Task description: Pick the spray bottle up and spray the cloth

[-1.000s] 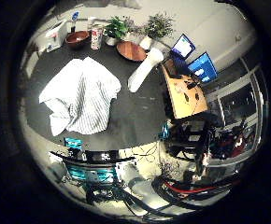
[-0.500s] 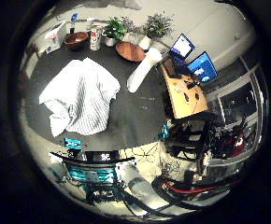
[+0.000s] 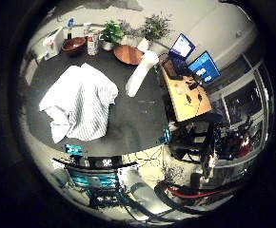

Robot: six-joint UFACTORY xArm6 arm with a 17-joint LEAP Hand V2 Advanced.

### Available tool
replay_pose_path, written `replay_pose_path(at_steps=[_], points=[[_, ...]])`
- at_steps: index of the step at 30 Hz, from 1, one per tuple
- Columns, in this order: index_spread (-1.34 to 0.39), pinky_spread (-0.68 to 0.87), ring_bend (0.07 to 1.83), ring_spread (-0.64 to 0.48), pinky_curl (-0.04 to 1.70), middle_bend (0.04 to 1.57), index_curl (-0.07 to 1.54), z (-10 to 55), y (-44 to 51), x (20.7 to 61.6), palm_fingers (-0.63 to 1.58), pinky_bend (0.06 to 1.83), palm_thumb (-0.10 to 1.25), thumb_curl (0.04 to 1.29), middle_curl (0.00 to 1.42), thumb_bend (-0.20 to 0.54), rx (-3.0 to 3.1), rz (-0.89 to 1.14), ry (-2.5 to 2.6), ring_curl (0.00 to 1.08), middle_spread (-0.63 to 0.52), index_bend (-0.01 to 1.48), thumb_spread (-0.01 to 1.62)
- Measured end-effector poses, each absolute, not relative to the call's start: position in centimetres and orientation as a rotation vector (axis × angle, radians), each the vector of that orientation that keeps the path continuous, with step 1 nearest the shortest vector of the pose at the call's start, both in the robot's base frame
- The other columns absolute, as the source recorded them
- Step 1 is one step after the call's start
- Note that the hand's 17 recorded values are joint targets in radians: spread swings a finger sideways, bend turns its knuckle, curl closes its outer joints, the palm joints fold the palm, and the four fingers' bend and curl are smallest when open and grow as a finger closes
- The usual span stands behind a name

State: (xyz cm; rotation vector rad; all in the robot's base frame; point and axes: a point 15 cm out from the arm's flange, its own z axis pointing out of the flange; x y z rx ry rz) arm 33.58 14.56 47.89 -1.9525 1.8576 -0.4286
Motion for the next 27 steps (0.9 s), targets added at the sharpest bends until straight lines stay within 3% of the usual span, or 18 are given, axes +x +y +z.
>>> replay_pose_path(at_steps=[18,27], points=[[-0.39,0.68,0.28,0.31,0.23,0.18,0.31,52.1,2.8,33.8,0.17,0.81,0.38,0.33,0.28,-0.032,-1.777,-0.637,1.945,0.26,0.02,0.17,0.95],[-0.31,0.68,0.33,0.31,0.25,0.19,0.29,51.4,-0.5,33.6,0.13,0.91,0.32,0.32,0.29,-0.034,-1.702,-0.688,1.972,0.27,0.10,0.16,0.93]])
